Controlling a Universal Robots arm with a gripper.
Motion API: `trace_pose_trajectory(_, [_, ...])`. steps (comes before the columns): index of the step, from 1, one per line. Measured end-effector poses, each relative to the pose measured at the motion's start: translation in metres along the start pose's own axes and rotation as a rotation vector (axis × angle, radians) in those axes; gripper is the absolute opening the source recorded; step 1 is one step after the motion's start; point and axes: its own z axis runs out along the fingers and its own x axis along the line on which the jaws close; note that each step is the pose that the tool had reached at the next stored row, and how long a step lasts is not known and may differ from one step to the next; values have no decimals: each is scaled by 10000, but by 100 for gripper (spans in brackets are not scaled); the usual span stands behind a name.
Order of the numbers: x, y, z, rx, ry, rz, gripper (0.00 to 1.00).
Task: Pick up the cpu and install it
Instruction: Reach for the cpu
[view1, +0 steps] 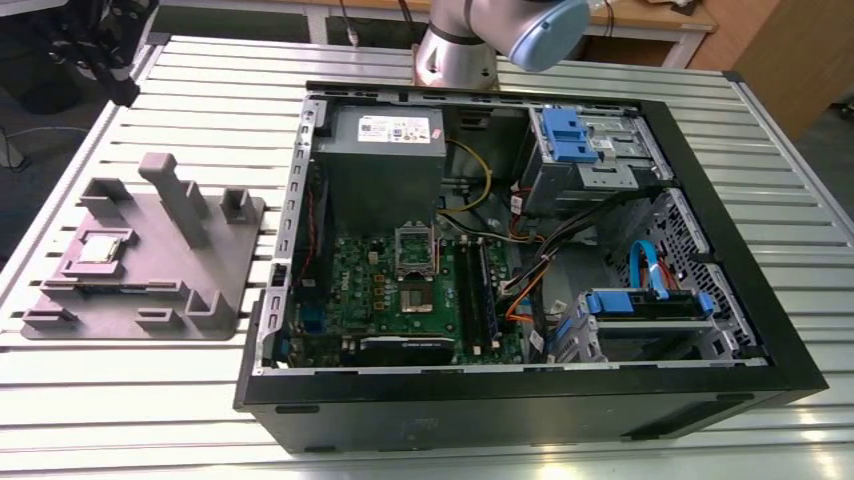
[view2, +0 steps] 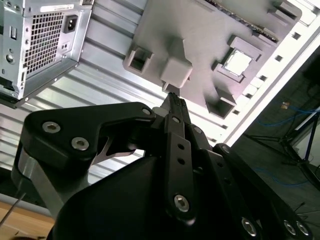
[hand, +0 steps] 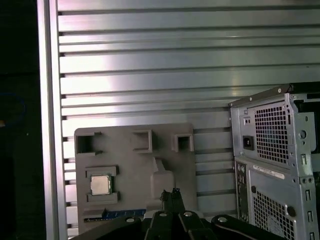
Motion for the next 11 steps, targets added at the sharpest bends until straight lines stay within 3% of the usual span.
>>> trace_pose_trajectory(11, [193, -32, 57, 0, -1, 0, 11])
